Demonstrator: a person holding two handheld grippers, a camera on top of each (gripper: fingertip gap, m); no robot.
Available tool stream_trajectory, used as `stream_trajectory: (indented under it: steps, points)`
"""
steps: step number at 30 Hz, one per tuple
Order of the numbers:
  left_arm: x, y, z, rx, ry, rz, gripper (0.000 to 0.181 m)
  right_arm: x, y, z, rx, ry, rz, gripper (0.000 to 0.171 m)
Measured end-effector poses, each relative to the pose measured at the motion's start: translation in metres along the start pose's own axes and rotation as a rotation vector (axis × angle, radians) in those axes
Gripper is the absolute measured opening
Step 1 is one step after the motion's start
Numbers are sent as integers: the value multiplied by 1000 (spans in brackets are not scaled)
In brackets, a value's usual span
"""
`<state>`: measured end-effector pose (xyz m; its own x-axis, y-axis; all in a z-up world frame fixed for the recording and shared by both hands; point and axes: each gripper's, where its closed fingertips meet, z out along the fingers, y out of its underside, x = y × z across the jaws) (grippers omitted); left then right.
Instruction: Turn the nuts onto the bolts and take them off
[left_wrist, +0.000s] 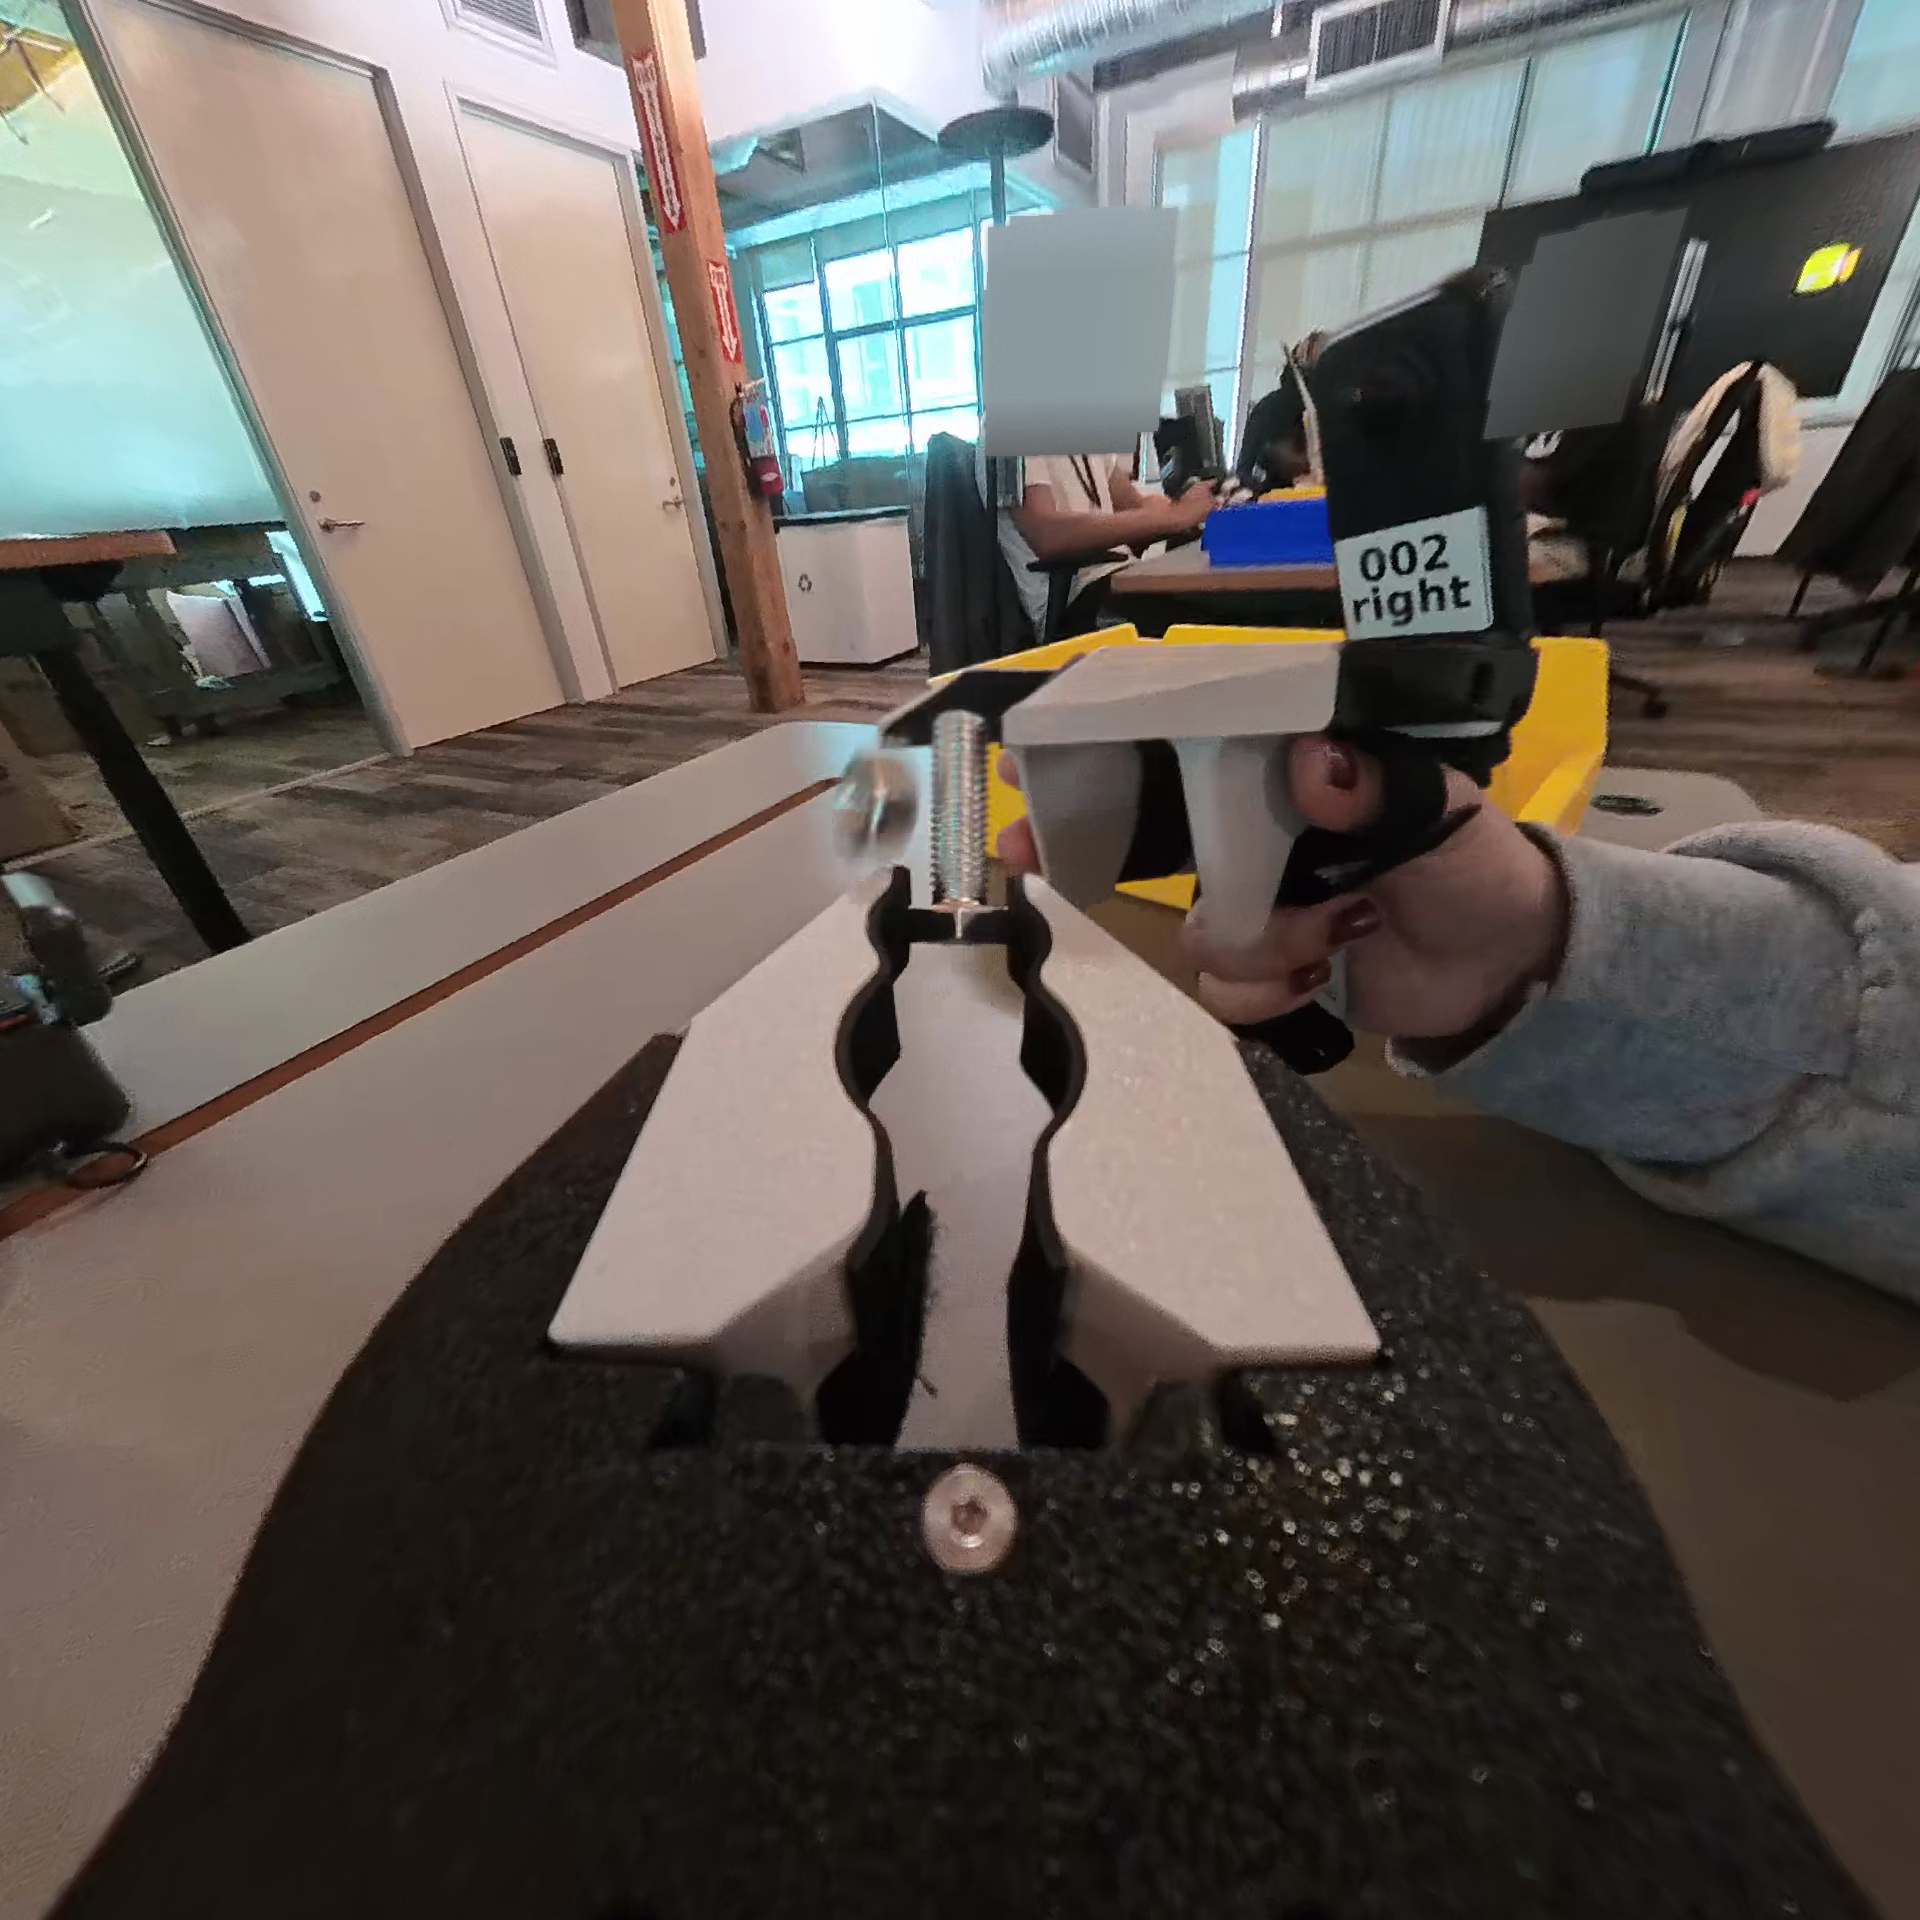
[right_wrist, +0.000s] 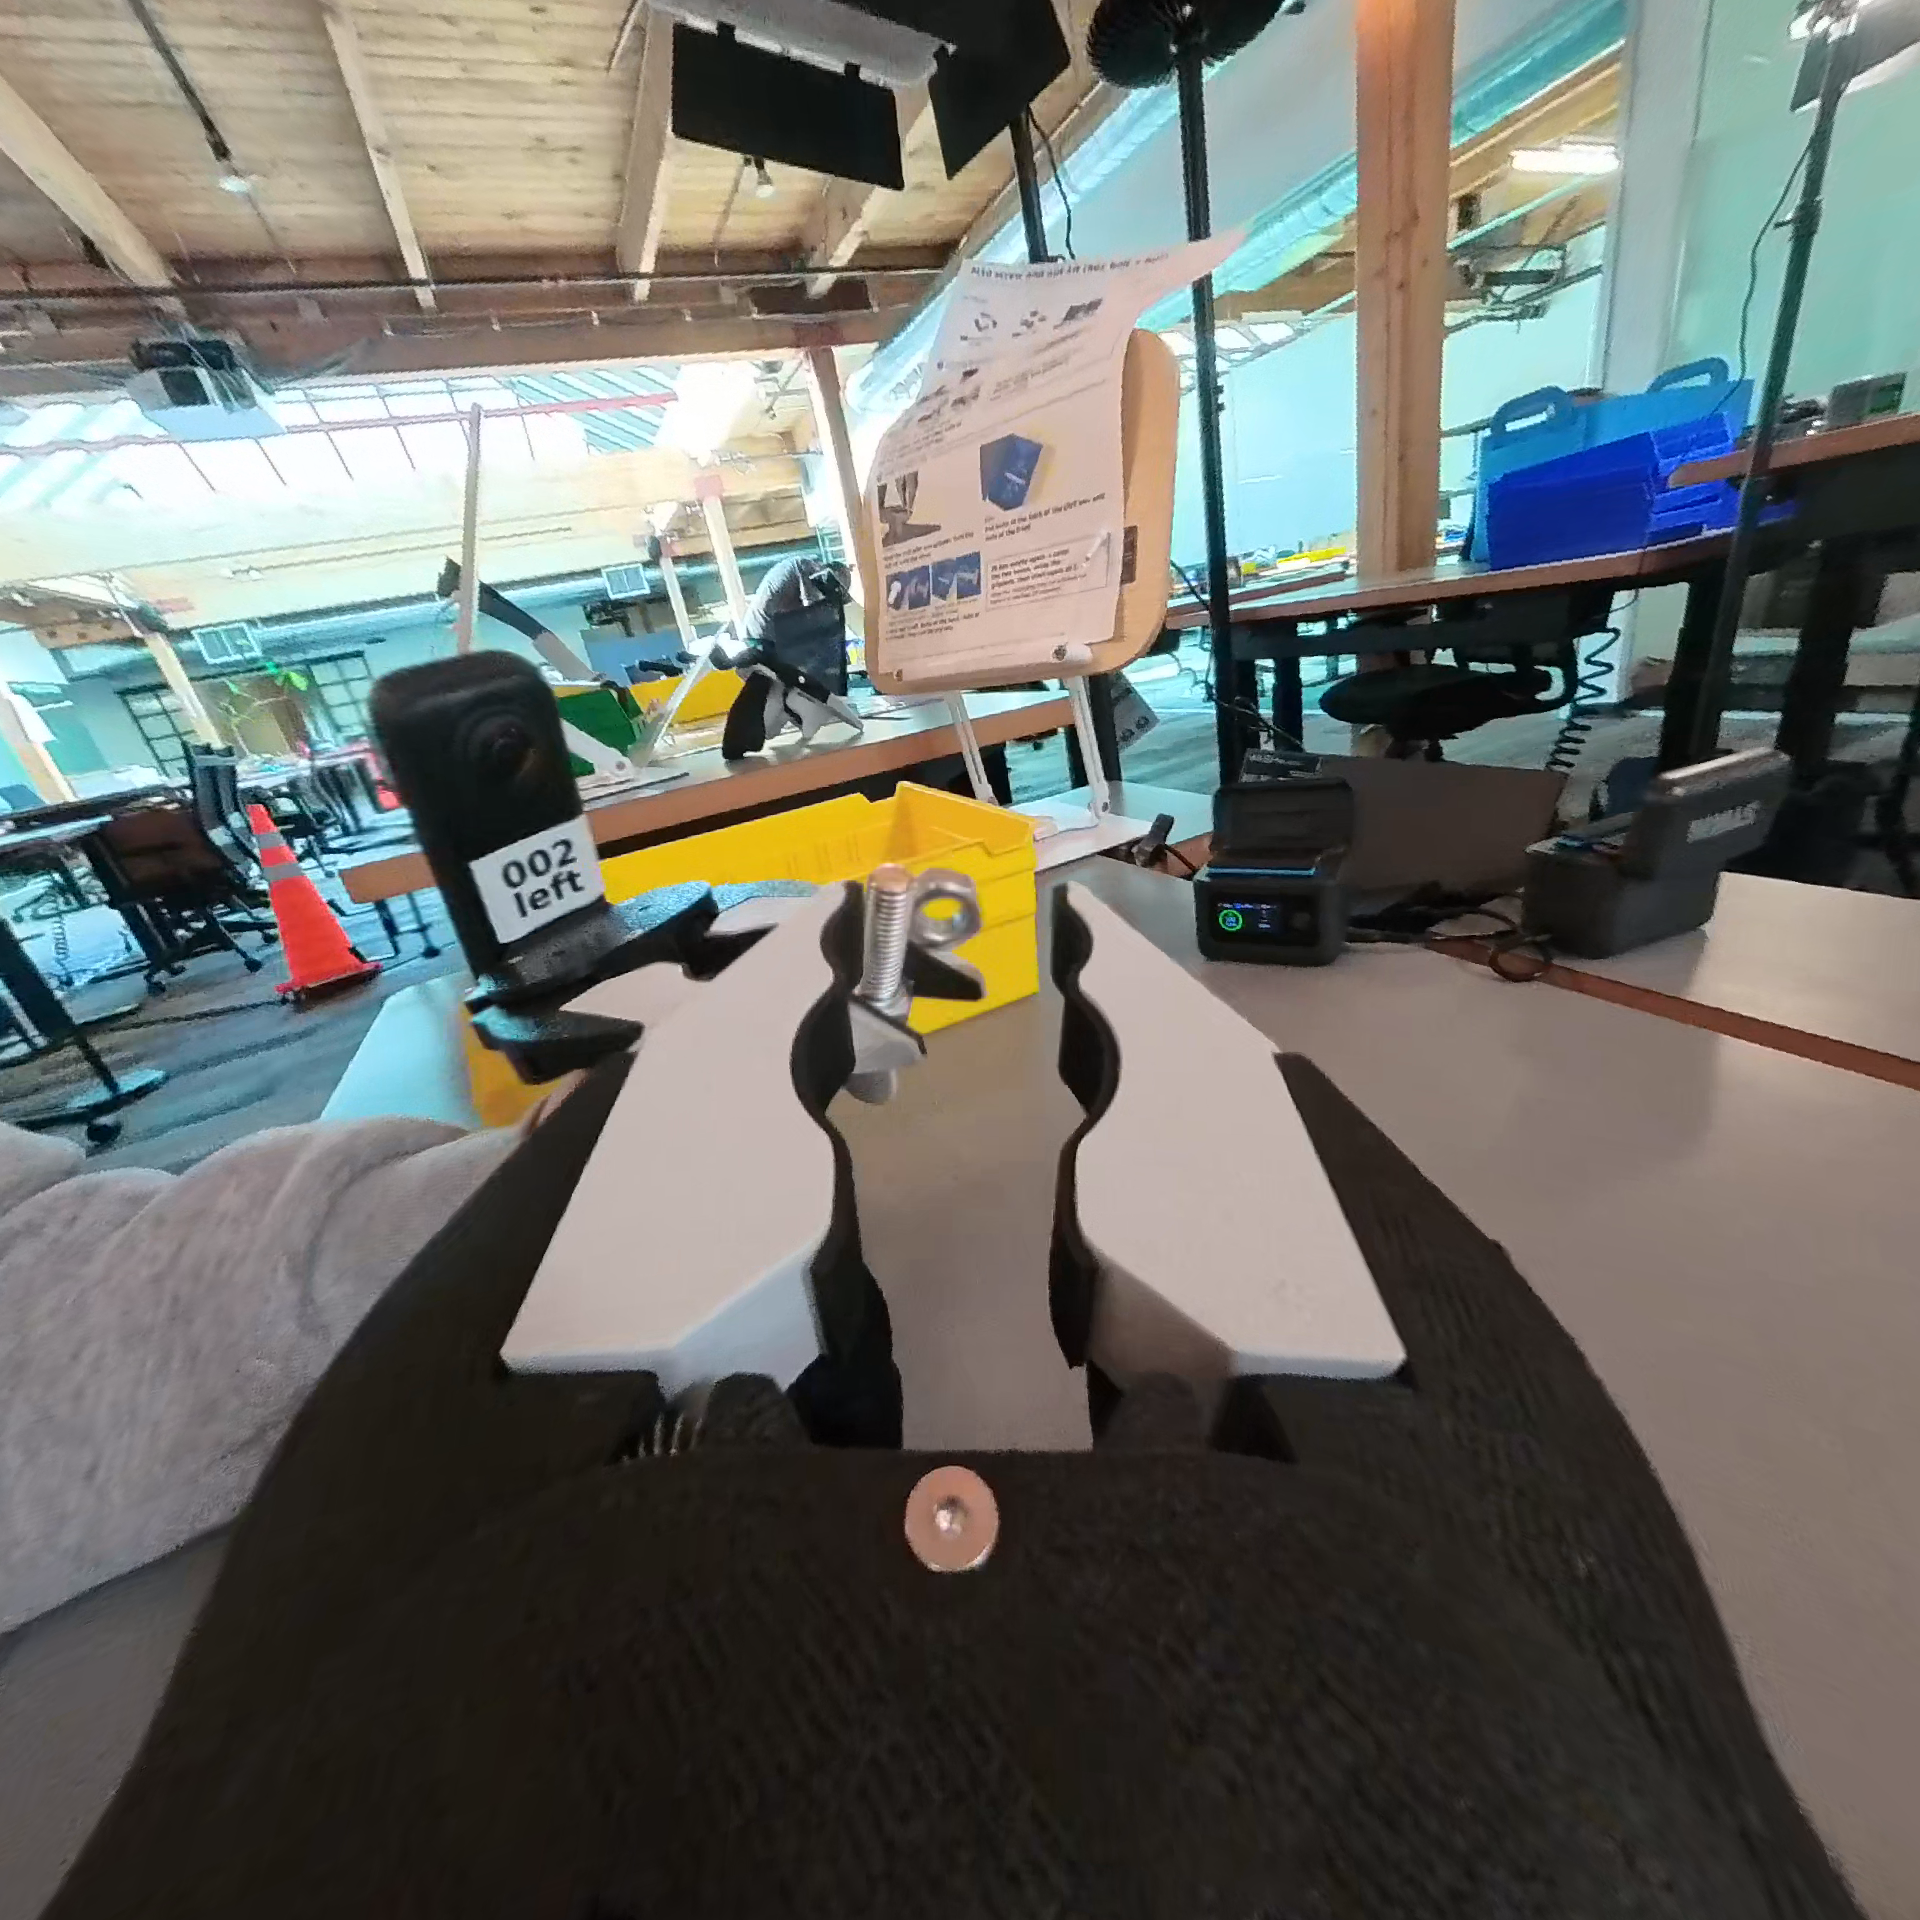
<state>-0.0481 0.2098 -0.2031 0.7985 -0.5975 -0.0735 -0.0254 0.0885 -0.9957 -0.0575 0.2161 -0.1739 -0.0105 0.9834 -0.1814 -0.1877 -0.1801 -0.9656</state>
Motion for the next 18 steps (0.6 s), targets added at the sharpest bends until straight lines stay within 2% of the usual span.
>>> stream_trajectory:
  steps: [5, 9, 13, 18]
  points:
    - [9, 5, 5, -24, 34, 22, 16, -8, 2, 4, 2, -50, 61, 29]
    - [-6, 15, 4, -70, -34, -12, 16, 7, 7, 1, 4, 2, 91, 28]
    - [-38, 17, -10, -30, -178, -69, 16, 34, 10, -7, 40, 132, 110, 26]
    - [-33, 13, -10, 13, -172, -28, 16, 65, 6, -23, 128, 359, -2, 24]
